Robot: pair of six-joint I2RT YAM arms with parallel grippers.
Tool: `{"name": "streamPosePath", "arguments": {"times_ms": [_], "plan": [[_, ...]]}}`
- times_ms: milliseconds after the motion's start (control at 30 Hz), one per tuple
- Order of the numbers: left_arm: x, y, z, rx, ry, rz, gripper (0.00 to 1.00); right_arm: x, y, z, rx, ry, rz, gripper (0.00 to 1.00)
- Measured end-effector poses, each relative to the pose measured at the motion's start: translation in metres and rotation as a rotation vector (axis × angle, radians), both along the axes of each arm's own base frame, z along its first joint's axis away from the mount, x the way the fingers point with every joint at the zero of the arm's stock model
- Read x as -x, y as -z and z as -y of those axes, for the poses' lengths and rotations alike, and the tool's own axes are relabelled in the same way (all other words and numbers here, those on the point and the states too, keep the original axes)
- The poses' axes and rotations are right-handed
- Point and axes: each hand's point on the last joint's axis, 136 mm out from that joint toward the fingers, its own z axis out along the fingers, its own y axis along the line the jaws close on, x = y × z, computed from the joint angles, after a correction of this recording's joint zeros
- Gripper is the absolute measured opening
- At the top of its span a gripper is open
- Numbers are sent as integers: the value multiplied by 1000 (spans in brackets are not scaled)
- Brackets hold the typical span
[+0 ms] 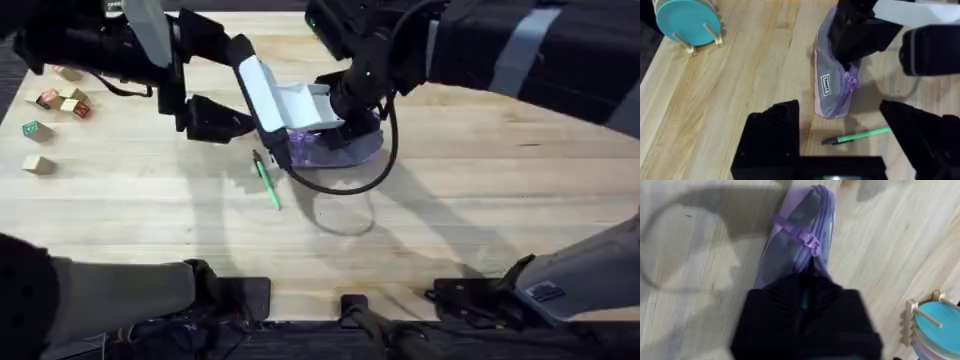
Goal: Unzip the bag, pick up the pens from the table one at a time and place them inside, then zip the bag closed.
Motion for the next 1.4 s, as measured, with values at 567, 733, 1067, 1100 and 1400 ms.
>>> {"name": "streamPosePath", "arguments": {"times_ms": [567, 733, 1067, 1100, 1400], "plan": [[1, 0, 0, 0, 0, -6, 995, 3, 0, -1, -18, 92, -43, 996], [7, 7, -4, -43, -2, -47, 995, 3, -11, 0, -50, 157, -43, 996], [21, -6, -18, -158, -166, -97, 995, 2, -94, 15, -263, 324, 25, 996], [23, -8, -20, -166, -204, -117, 995, -1, -99, 20, -279, 351, 29, 996], [31, -9, -32, -124, -592, -414, 995, -33, -125, 62, -388, 610, 41, 996]]}}
